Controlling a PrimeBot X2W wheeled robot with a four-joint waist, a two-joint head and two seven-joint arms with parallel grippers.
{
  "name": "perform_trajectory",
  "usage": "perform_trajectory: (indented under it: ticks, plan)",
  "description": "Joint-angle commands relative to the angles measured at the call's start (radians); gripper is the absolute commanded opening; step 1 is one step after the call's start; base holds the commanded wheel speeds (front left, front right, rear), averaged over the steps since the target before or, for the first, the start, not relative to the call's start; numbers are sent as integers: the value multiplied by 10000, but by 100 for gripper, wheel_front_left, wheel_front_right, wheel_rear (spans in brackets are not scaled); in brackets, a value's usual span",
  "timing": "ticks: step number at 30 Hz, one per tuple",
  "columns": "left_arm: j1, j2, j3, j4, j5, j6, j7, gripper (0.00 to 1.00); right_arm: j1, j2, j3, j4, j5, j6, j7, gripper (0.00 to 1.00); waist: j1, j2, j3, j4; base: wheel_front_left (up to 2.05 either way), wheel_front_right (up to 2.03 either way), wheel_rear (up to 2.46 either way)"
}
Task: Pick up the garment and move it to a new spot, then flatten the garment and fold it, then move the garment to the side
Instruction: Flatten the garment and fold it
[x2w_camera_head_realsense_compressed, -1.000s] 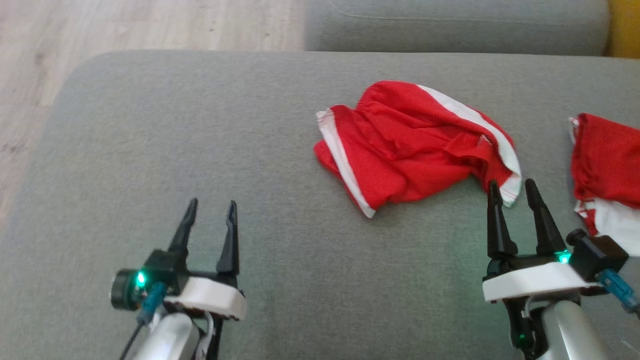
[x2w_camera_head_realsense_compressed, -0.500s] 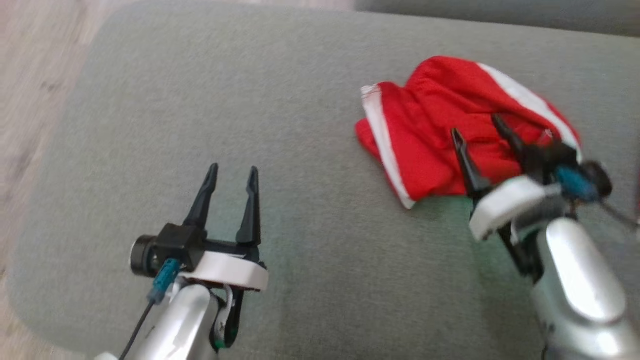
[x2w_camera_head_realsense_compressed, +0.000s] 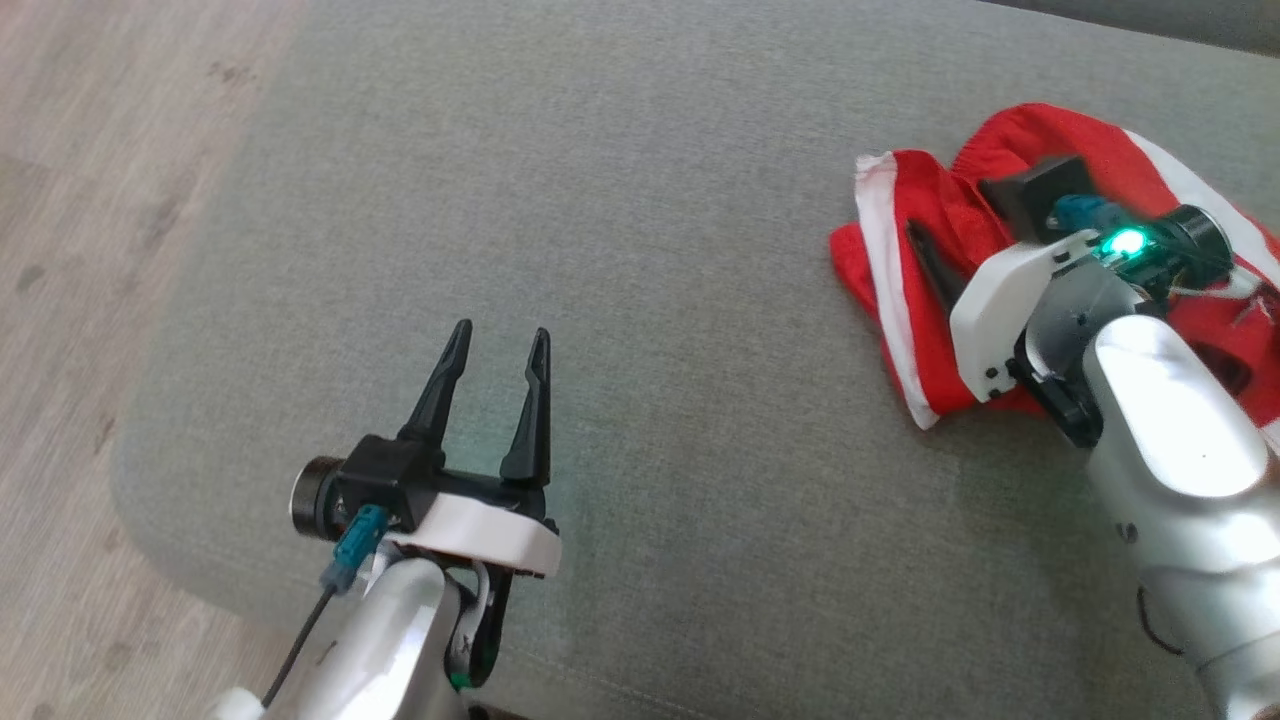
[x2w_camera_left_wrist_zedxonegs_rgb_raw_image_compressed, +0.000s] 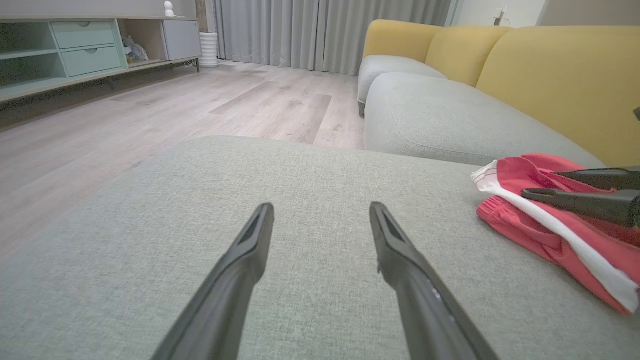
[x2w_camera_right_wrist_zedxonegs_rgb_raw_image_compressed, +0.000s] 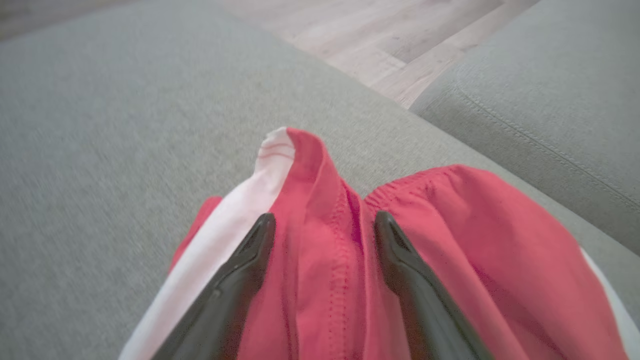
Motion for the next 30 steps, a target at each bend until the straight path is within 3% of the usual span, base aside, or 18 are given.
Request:
perform_trajectory:
  ticks: [1, 4, 5, 6, 11, 18, 30]
  plan:
    - [-282, 64, 395, -212, 143, 2, -95, 100, -339, -99, 283, -119, -126, -9, 66, 100, -1, 0, 0, 78, 0, 0, 0]
    - [-249, 37, 420, -184, 242, -17, -95, 100, -531, -88, 525, 460, -70, -9, 108, 100, -1, 0, -27, 129, 0, 0, 0]
    - [-239, 30, 435, -181, 257, -25, -95, 100, -602, -105, 587, 614, -125, -9, 52, 68, -1, 0, -39, 130, 0, 0, 0]
    - [-230, 25, 452, -179, 271, -27, -95, 100, -673, -106, 594, 728, -190, -9, -79, 2, -1, 0, -54, 115, 0, 0, 0]
    - [-185, 11, 613, -170, 358, -41, -95, 100, -833, 121, 600, 864, -271, -9, -977, 0, -1, 0, -212, -239, 0, 0, 0]
    - [24, 58, 1016, -112, 543, -65, -95, 100, 43, 492, -228, 248, -103, -9, -2041, 0, -1, 0, -827, -1246, 0, 0, 0]
    - [324, 252, 1519, -191, 886, -137, -95, 100, 4103, 1569, -3302, -3148, -301, -9, -2256, 0, -1, 0, -1619, -3296, 0, 0, 0]
